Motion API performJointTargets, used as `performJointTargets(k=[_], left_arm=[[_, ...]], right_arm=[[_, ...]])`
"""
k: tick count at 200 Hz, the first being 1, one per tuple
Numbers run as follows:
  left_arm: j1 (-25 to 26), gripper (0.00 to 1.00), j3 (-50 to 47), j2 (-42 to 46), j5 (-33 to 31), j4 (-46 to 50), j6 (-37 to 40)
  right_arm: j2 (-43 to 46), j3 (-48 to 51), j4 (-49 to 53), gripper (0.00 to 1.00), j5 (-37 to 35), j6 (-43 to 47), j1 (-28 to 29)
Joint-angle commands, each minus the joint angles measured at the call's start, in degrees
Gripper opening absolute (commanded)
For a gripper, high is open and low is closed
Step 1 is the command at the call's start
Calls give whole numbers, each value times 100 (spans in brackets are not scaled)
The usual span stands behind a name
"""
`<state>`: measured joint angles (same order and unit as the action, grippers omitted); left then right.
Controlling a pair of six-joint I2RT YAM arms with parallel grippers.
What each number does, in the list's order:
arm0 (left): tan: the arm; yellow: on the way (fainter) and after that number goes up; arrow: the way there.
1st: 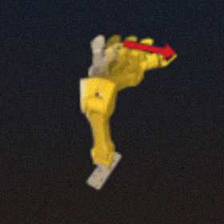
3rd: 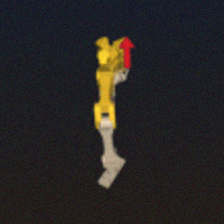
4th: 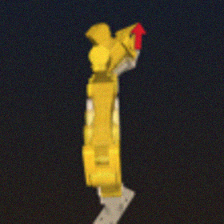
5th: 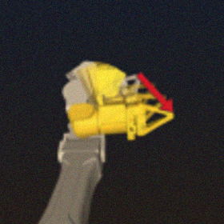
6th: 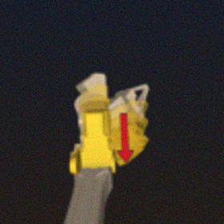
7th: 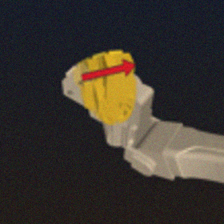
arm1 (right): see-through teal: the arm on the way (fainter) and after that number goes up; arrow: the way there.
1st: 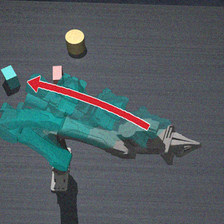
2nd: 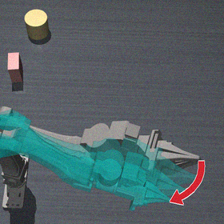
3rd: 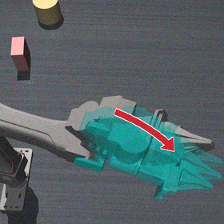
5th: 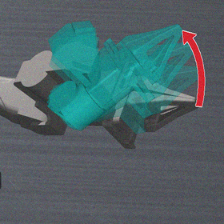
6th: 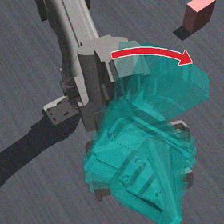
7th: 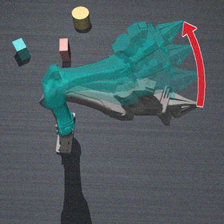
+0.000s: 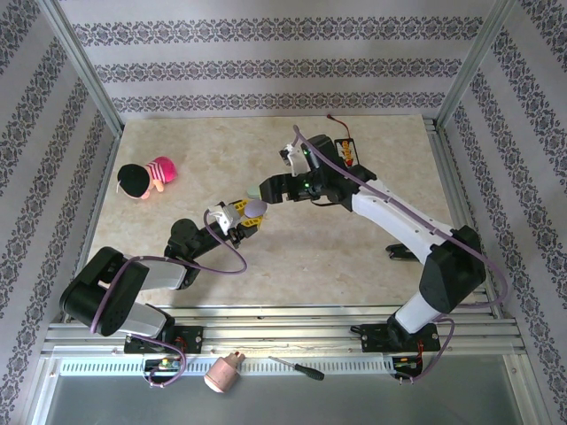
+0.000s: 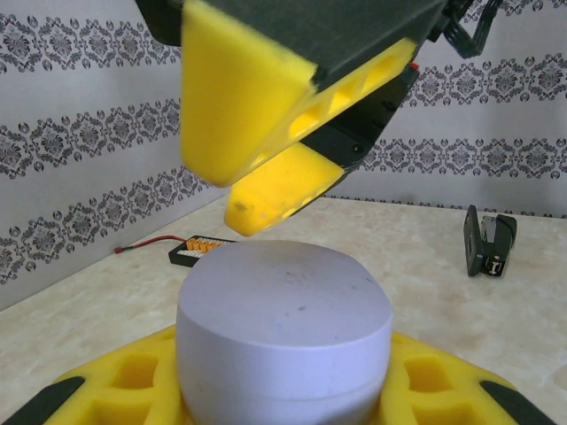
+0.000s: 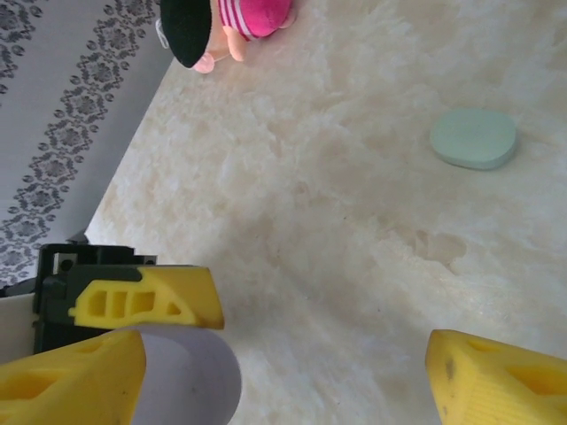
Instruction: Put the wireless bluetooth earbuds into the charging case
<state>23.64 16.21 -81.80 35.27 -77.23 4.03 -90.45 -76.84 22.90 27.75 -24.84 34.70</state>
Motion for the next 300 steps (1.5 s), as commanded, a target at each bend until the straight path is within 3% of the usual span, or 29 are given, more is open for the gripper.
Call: performJointTargets(k=[1, 50, 77, 129, 171, 191, 227, 249, 275, 300], left_arm=[[77, 29, 32, 160, -53, -218, -176], [71, 30, 97, 191, -245, -403, -511], [71, 30, 160, 156, -178, -451, -655], [72, 30, 232, 179, -111, -451, -915], [84, 30, 319, 168, -38, -453, -1039], [82, 30, 322, 169, -37, -451, -1054], [82, 31, 292, 175, -53, -451, -1012], [81, 38, 243, 167, -98, -451, -951], [80, 72, 119, 38, -135, -409, -747], [78, 87, -92, 48, -179, -100, -441]], right_arm=[[282, 217, -461, 82, 565, -444, -78], [445, 1382, -2903, 78, 2051, -2648, -206], [467, 1688, -3437, 73, 2124, -3181, -63], [441, 2000, -4112, 50, 2173, -3677, 28], [151, 2203, -5129, 49, 2293, -4393, 29], [-36, 2334, -5904, 43, 2332, -4912, 4], [-105, 2421, -5960, 30, 2276, -4972, -37], [-26, 2509, -5835, 24, 2173, -4796, -136], [77, 2685, -5375, 22, 1837, -4311, -387], [80, 2780, -4775, 22, 1509, -3602, -660]])
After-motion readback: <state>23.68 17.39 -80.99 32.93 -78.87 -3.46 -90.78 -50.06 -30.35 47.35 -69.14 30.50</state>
